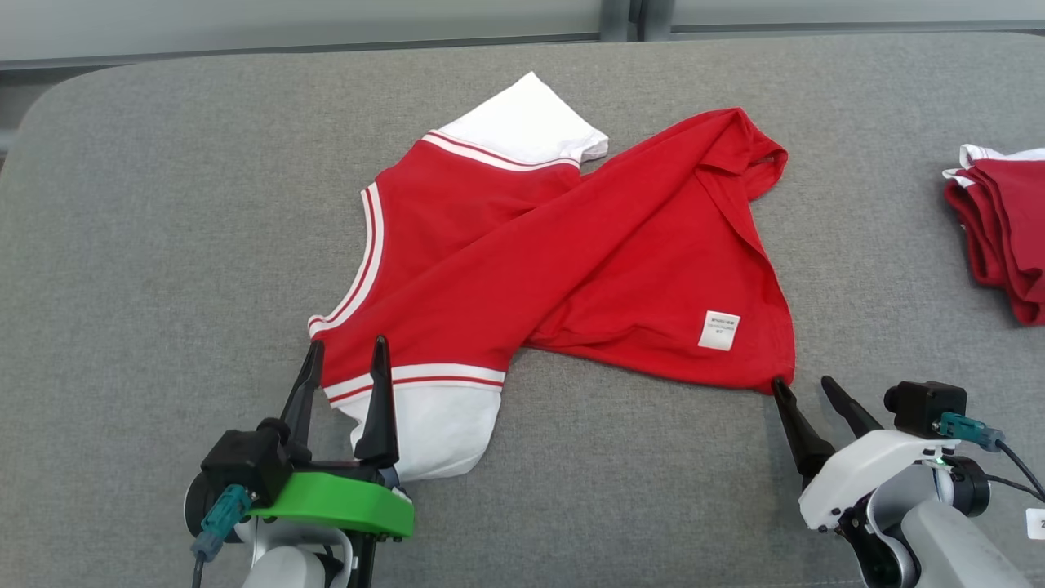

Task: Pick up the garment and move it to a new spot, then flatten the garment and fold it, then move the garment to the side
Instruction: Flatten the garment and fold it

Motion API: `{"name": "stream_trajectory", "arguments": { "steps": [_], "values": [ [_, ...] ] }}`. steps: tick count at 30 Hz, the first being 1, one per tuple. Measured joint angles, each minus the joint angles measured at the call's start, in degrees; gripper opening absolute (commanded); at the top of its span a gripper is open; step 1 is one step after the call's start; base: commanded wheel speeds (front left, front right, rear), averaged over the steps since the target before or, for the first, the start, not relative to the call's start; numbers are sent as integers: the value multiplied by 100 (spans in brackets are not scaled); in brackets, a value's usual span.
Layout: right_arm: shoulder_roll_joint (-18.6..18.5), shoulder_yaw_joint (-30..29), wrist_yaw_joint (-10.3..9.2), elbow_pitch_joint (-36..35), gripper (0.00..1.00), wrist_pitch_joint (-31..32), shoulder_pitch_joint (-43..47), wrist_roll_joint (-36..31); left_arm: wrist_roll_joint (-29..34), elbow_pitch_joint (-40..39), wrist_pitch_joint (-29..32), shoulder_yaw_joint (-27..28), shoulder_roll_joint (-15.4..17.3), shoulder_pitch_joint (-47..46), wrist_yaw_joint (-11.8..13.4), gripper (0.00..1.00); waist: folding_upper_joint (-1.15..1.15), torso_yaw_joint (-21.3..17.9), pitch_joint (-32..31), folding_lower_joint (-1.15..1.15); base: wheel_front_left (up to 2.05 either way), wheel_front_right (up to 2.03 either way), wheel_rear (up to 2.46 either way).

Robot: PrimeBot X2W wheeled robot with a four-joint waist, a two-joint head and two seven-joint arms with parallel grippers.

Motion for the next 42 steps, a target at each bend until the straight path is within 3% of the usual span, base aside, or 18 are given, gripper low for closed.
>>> {"name": "stream_trajectory", "arguments": {
  "steps": [9, 10, 12, 15, 24, 29, 33, 37, 42],
  "values": [
    [67, 135, 0, 602, 100, 18, -322, 234, -1, 19, 0, -4, 0, 68, -3, 100, 0, 239, -32, 0, 0, 0, 0],
    [52, 156, 0, 643, 92, 3, -367, 269, -1, 18, 0, -8, -1, 68, -3, 100, 0, 255, -39, 0, 0, 0, 0],
    [32, 208, 0, 717, 38, -5, -447, 346, -1, 19, 0, -5, 0, 68, -3, 100, 0, 277, -50, 0, 0, 0, 0],
    [-25, 303, 0, 820, 0, -20, -527, 471, -1, 16, 0, 9, 0, 74, -3, 100, 0, 279, -58, 0, 0, 0, 0],
    [-415, 589, 0, 1036, 0, -253, -977, 474, 0, 11, 0, 22, 0, 83, 10, 100, 1, 227, -34, 0, 0, 0, 0],
    [-703, 490, 0, 1123, 0, -633, -1469, -79, 0, -2, 0, 33, 0, 82, 31, 100, 1, 171, -7, 0, 0, 0, 0],
    [-870, 110, 1, 918, 0, -713, -1776, -940, 0, -15, 0, 25, -1, 72, 31, 100, 1, 113, 29, 0, 0, 0, 0],
    [-810, -230, 1, 319, 0, -736, -1505, -1711, -1, -18, 0, -29, 0, 59, 32, 100, 1, 73, 86, 0, 0, 0, 0],
    [-709, -444, 1, 221, 0, -735, -676, -2033, -3, -18, 0, -26, -1, 31, 34, 100, 1, 32, 138, 0, 0, 0, 0]
  ]
}}
